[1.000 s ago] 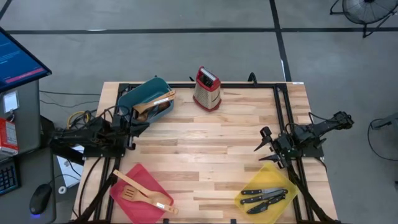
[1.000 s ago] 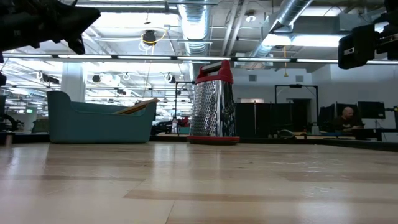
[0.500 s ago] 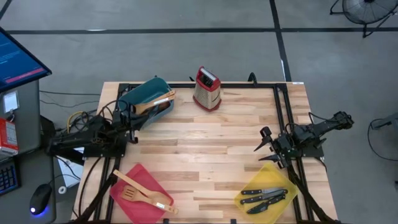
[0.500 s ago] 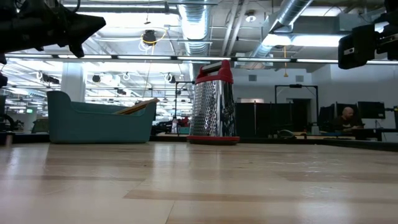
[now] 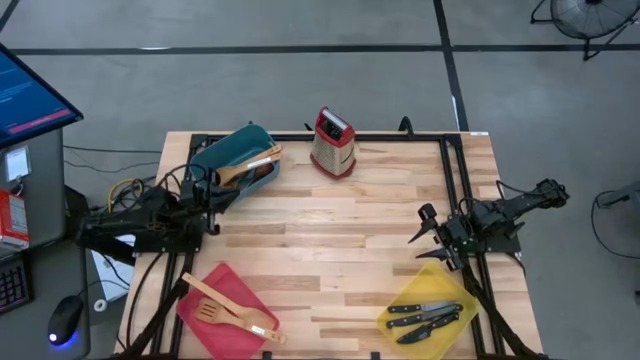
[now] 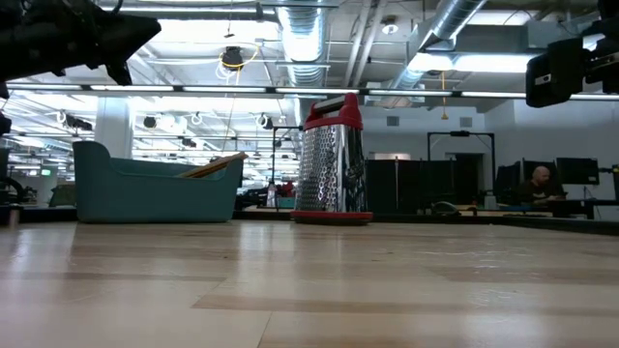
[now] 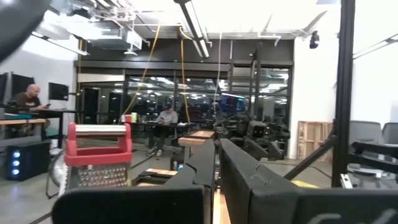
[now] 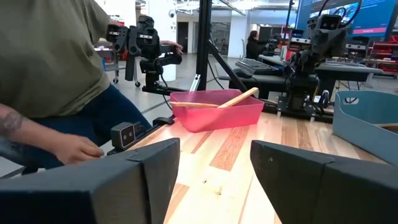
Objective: Pick & Place Kitchen Items
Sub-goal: Return to Home Position
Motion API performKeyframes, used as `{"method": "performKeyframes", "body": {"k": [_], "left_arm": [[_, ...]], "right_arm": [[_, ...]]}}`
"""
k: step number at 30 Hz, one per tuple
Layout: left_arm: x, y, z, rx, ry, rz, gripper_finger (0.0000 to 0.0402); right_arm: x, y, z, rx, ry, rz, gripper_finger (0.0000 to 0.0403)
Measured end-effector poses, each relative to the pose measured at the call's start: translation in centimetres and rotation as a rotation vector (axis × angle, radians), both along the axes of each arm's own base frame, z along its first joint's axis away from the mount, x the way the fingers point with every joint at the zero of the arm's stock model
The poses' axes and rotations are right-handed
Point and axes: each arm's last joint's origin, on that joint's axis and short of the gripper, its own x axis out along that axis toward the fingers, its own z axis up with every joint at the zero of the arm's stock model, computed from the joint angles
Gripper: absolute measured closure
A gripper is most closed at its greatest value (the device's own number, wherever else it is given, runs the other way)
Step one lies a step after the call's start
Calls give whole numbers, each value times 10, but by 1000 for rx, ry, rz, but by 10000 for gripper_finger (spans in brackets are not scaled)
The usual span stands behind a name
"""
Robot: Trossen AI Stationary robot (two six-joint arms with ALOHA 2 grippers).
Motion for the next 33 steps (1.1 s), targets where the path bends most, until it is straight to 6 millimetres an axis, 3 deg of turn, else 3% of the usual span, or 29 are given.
{"method": "performKeyframes", "body": {"k": [21, 33], "left_arm": [[6, 0, -4, -5, 54, -5, 394], [-2, -1, 6, 6, -65, -11, 394]], "right_arm": [[0, 0, 0, 0, 0, 0, 193], [0, 0, 0, 0, 0, 0, 193]]}}
